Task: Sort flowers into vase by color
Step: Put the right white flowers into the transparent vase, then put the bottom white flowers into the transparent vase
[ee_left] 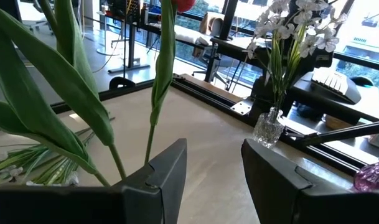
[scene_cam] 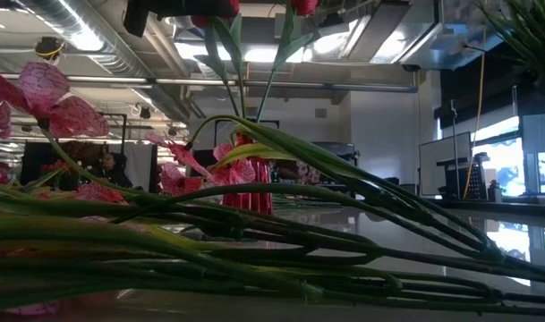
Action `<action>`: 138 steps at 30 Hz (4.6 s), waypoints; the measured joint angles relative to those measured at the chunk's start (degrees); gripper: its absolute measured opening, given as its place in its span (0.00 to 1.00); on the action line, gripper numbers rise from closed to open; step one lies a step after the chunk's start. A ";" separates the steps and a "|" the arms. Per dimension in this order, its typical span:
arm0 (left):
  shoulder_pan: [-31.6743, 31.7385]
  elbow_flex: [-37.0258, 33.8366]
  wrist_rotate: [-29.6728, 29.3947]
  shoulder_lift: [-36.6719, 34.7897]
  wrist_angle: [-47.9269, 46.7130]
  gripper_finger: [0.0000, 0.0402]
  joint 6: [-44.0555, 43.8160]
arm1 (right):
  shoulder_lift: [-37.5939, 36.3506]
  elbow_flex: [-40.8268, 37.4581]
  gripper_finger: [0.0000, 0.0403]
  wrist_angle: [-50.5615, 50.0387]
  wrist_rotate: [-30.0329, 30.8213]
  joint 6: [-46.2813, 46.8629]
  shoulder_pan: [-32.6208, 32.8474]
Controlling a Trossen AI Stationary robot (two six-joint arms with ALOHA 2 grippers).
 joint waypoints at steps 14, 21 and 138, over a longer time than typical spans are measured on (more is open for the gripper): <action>0.00 0.00 0.00 0.00 0.01 0.38 -0.15 | 0.00 0.00 0.42 2.77 1.52 -0.29 0.00; 0.02 0.02 -0.35 0.00 0.02 0.38 -0.13 | 0.00 0.00 0.18 2.80 1.51 -1.62 0.00; -1.79 0.02 7.43 -0.44 -29.99 0.38 -20.10 | 23.70 15.79 0.58 38.11 45.71 -6.09 -0.69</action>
